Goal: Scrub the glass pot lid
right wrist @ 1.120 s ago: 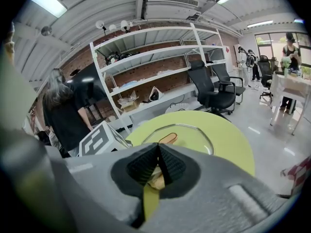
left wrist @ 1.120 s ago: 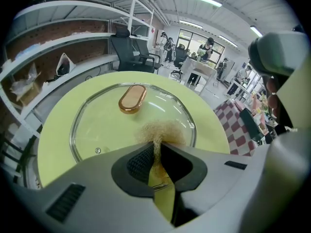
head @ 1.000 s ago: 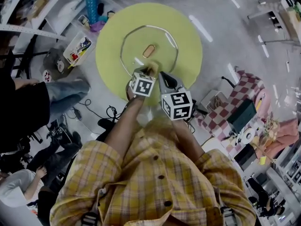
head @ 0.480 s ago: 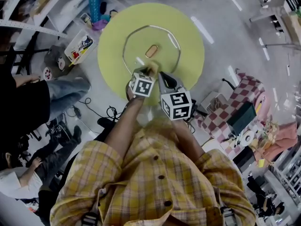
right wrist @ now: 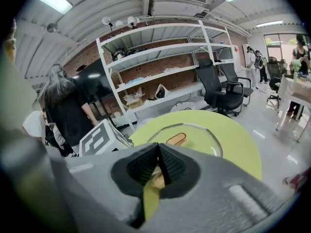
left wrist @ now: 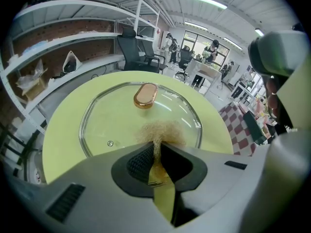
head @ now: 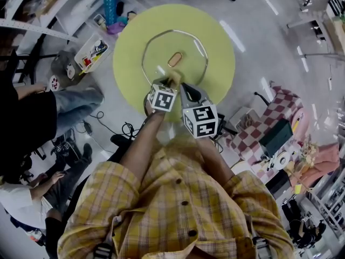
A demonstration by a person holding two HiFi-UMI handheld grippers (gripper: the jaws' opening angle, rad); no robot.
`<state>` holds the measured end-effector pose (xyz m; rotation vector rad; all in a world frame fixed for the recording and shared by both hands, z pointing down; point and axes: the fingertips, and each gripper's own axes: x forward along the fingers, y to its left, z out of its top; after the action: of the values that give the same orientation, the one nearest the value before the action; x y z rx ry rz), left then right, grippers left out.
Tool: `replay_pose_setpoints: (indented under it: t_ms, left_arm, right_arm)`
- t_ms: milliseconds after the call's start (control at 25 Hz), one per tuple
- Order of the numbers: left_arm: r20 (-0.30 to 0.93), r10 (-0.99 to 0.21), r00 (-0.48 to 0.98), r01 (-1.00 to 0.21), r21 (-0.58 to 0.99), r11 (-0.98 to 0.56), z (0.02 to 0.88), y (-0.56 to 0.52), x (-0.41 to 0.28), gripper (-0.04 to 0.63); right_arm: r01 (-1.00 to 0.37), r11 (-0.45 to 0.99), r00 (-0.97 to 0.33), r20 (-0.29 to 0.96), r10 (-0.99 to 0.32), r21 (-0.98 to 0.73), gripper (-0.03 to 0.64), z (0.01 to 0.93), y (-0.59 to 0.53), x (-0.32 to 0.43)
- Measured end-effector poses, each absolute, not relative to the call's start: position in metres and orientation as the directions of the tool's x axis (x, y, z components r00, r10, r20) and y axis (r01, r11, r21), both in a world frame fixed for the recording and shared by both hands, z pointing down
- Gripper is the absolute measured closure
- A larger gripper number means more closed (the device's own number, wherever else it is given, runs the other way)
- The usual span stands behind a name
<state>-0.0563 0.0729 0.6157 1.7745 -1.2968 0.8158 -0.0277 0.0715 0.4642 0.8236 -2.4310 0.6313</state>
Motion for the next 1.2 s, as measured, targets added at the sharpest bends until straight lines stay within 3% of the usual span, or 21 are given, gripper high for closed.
replay_pose_setpoints:
  t_ms: [1200]
  left_arm:
    - [0.838,-0.476,0.266,-0.963,0.212,-0.165,0.617,0.073,-0.070,0.548]
  right_arm:
    - [-0.640,0.727,-0.694,0.593,-0.408,-0.249,0.620,0.474,0.063,-0.035]
